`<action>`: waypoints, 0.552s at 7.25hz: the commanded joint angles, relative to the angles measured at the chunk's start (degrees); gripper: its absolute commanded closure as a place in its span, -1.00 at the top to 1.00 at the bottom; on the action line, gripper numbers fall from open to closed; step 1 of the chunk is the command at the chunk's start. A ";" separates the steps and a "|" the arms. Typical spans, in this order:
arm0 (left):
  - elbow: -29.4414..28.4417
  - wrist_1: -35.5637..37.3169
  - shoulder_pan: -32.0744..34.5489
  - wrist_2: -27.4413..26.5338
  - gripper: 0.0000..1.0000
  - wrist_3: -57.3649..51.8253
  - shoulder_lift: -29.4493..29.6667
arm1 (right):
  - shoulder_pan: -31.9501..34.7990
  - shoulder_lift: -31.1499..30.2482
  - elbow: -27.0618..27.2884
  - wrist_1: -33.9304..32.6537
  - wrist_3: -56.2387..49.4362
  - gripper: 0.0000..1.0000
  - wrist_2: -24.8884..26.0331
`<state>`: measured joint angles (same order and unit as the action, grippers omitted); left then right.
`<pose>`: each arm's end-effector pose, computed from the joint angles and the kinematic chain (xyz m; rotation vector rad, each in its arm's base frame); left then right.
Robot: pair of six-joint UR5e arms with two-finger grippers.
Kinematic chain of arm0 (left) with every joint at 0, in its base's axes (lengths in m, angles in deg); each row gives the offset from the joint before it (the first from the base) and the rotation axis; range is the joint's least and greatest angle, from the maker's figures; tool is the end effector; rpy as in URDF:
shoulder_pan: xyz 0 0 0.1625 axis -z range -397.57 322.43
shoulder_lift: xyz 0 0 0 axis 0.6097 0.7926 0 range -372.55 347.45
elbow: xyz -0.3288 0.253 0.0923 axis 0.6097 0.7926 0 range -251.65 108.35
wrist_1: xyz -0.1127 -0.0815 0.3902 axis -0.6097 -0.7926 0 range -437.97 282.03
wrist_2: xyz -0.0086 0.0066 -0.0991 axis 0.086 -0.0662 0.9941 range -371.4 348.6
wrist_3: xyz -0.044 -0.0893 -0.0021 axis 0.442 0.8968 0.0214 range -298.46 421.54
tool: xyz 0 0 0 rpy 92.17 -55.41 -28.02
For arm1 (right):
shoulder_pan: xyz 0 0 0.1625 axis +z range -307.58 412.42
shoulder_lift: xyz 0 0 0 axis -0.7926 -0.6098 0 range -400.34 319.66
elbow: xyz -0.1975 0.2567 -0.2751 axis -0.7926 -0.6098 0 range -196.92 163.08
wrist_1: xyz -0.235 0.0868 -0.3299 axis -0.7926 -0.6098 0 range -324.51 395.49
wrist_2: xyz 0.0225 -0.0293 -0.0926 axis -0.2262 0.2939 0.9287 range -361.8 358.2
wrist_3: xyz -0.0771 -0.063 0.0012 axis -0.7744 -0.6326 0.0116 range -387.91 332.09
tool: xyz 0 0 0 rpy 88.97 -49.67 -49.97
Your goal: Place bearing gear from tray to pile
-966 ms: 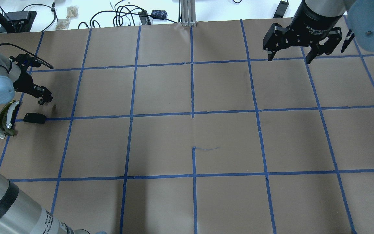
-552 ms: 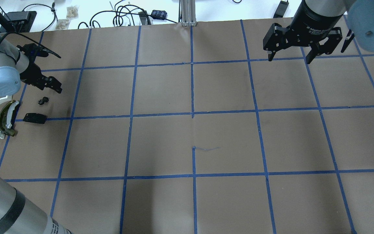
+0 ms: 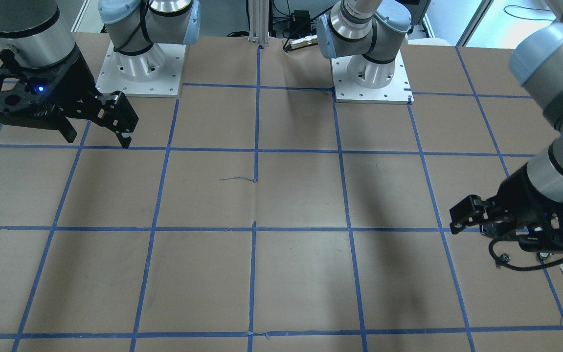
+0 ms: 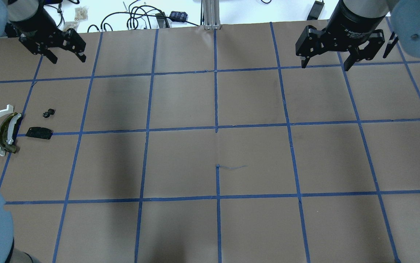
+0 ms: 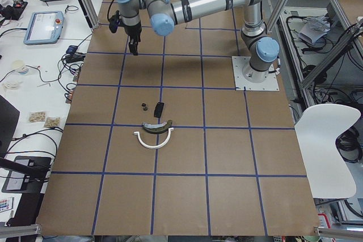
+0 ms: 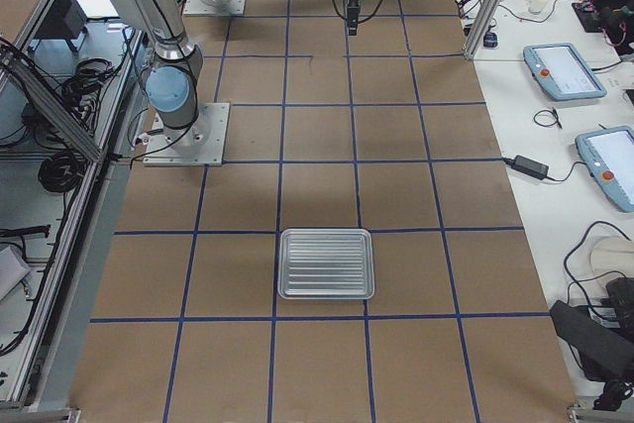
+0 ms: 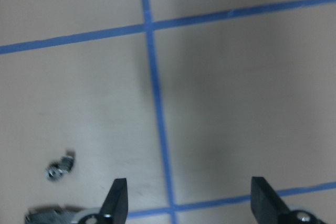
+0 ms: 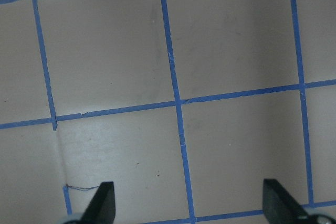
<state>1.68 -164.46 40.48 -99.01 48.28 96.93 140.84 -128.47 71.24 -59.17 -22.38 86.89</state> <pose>-0.0031 -0.6490 0.4457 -0.0357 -3.1032 0.0326 0.1213 -0.5170 0.4959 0.1920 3.1076 -0.1245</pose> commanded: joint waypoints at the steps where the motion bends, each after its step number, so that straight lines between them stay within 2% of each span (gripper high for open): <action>1: -4.17 -7.37 7.44 -0.10 0.84 7.00 -4.08 | 0.00 -0.03 0.17 0.00 -0.09 1.00 -0.09; 4: 4.16 -9.84 9.57 -0.71 0.84 9.57 -16.09 | 0.00 -0.03 0.17 0.00 -0.09 1.00 -0.09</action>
<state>2.47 -173.79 49.65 -99.59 57.44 86.00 140.84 -128.49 71.40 -59.16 -22.42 86.76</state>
